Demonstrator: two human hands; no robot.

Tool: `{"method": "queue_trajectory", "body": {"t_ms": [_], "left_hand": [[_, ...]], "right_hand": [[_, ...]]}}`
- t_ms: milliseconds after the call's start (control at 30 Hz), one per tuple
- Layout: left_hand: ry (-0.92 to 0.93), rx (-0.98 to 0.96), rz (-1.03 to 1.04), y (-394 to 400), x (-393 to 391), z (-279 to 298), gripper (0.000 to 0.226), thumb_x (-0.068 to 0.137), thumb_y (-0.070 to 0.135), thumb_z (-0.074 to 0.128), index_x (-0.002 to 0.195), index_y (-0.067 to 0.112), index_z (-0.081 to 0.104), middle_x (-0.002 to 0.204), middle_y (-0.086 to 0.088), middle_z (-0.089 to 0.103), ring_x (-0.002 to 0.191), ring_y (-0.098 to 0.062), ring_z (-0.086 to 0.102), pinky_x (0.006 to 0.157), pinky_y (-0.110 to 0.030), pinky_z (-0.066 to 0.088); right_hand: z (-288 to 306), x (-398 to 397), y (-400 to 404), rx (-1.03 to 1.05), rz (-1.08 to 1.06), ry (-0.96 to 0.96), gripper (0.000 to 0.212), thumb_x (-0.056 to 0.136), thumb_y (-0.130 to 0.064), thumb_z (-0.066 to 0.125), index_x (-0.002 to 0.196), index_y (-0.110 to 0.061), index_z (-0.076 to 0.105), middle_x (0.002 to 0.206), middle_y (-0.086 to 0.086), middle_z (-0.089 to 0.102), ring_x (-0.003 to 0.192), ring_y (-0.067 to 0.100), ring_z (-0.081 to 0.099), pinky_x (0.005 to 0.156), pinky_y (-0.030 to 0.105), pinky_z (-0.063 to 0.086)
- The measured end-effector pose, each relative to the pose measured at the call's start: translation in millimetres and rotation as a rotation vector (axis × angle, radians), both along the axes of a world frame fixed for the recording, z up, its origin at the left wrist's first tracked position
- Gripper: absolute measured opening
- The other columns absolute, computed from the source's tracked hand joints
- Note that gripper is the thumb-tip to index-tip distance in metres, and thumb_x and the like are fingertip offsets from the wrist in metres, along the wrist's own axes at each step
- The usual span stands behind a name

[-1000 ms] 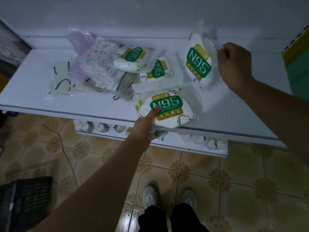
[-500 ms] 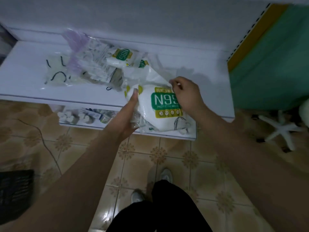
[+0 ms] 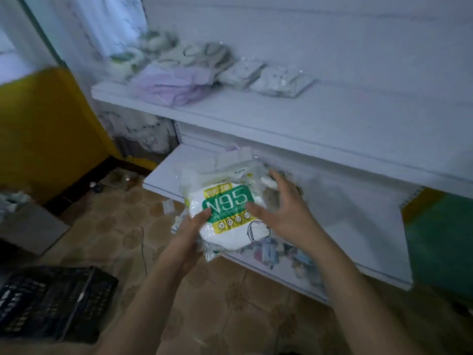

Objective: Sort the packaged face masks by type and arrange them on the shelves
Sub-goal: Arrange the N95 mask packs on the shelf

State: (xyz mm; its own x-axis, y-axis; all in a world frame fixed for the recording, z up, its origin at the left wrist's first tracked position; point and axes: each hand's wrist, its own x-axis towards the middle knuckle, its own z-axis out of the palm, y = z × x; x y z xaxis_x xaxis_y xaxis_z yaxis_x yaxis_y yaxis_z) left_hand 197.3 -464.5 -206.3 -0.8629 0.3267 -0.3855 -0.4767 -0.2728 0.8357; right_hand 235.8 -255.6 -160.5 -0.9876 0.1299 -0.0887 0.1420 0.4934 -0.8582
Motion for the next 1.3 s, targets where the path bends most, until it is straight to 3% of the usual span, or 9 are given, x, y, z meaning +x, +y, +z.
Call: {"method": "queue_trajectory", "body": {"t_ms": [267, 400, 533, 667, 833, 933, 1033, 1200, 1300], "left_hand": [[0.15, 0.074, 0.126, -38.3, -65.7, 88.9, 0.07, 0.086, 0.07, 0.036, 0.139, 0.027, 0.056, 0.131, -0.007, 0.068, 0.119, -0.029, 0.066, 0.094, -0.046, 0.057], [0.231, -0.029, 0.117, -40.2, -124.7, 127.1, 0.034, 0.1, 0.046, 0.046, 0.122, 0.026, 0.065, 0.102, 0.0, 0.079, 0.089, -0.022, 0.076, 0.063, -0.033, 0.061], [0.21, -0.059, 0.198, -43.0, -202.9, 149.2, 0.039, 0.101, 0.038, 0.052, 0.129, 0.015, 0.064, 0.116, -0.014, 0.074, 0.105, -0.036, 0.071, 0.078, -0.042, 0.062], [0.198, 0.001, 0.322, -64.5, -287.9, 178.2, 0.036, 0.101, 0.035, 0.052, 0.124, 0.01, 0.063, 0.111, -0.018, 0.075, 0.095, -0.035, 0.074, 0.067, -0.043, 0.063], [0.27, 0.029, 0.425, -122.0, -377.2, 211.9, 0.036, 0.103, 0.035, 0.048, 0.124, 0.009, 0.061, 0.112, -0.019, 0.074, 0.094, -0.035, 0.075, 0.067, -0.044, 0.064], [0.279, 0.009, 0.454, -156.1, -425.1, 219.7, 0.029, 0.103, 0.032, 0.047, 0.115, 0.01, 0.062, 0.096, -0.014, 0.078, 0.077, -0.028, 0.077, 0.059, -0.038, 0.064], [0.259, -0.031, 0.479, -191.3, -472.5, 217.8, 0.027, 0.102, 0.032, 0.049, 0.11, 0.011, 0.064, 0.088, -0.011, 0.079, 0.069, -0.024, 0.076, 0.057, -0.033, 0.062], [0.224, -0.013, 0.466, -249.2, -560.7, 208.1, 0.046, 0.084, 0.039, 0.068, 0.122, 0.013, 0.065, 0.112, -0.017, 0.075, 0.101, -0.034, 0.071, 0.099, -0.052, 0.051], [0.204, -0.014, 0.309, -265.0, -603.2, 208.4, 0.04, 0.089, 0.035, 0.063, 0.12, 0.009, 0.066, 0.11, -0.02, 0.075, 0.092, -0.035, 0.074, 0.086, -0.049, 0.058]], "right_hand": [[61.3, -83.8, -46.4, -0.217, 0.01, 0.185, 0.035, 0.083, -0.056, 0.057, 0.101, -0.028, 0.066, 0.095, -0.014, 0.074, 0.083, -0.002, 0.068, 0.07, 0.018, 0.052], [87.5, -145.0, -52.8, -0.077, -0.081, 0.307, 0.047, 0.099, -0.045, 0.04, 0.082, -0.009, 0.065, 0.074, 0.006, 0.069, 0.073, 0.02, 0.064, 0.06, 0.028, 0.042], [111.7, -219.5, -49.6, 0.059, -0.152, 0.436, 0.046, 0.102, -0.038, 0.039, 0.064, -0.017, 0.053, 0.059, 0.001, 0.058, 0.061, 0.018, 0.057, 0.051, 0.018, 0.034], [147.6, -314.1, -43.4, -0.115, -0.261, 0.475, 0.031, 0.103, -0.032, 0.042, 0.082, -0.019, 0.061, 0.078, 0.002, 0.066, 0.069, 0.01, 0.06, 0.052, 0.018, 0.039], [184.5, -432.2, -65.2, -0.735, -0.172, 0.209, 0.025, 0.102, -0.026, 0.049, 0.112, -0.005, 0.058, 0.1, 0.013, 0.07, 0.075, 0.023, 0.071, 0.068, 0.045, 0.061], [194.0, -496.1, -92.3, -0.831, -0.107, 0.149, 0.026, 0.098, -0.017, 0.057, 0.116, 0.002, 0.057, 0.109, 0.016, 0.068, 0.087, 0.023, 0.07, 0.071, 0.037, 0.062], [194.8, -563.1, -123.8, -0.807, -0.117, 0.126, 0.026, 0.094, -0.012, 0.062, 0.115, 0.002, 0.057, 0.107, 0.017, 0.068, 0.087, 0.023, 0.069, 0.068, 0.034, 0.06], [171.7, -669.9, -175.8, -0.708, -0.212, 0.122, 0.028, 0.091, -0.015, 0.067, 0.109, 0.005, 0.06, 0.106, 0.022, 0.067, 0.088, 0.03, 0.068, 0.078, 0.042, 0.058], [150.5, -709.1, -192.8, -0.241, -0.257, 0.08, 0.039, 0.088, -0.032, 0.07, 0.107, 0.002, 0.066, 0.096, 0.01, 0.07, 0.081, 0.023, 0.067, 0.066, 0.031, 0.057]]}}
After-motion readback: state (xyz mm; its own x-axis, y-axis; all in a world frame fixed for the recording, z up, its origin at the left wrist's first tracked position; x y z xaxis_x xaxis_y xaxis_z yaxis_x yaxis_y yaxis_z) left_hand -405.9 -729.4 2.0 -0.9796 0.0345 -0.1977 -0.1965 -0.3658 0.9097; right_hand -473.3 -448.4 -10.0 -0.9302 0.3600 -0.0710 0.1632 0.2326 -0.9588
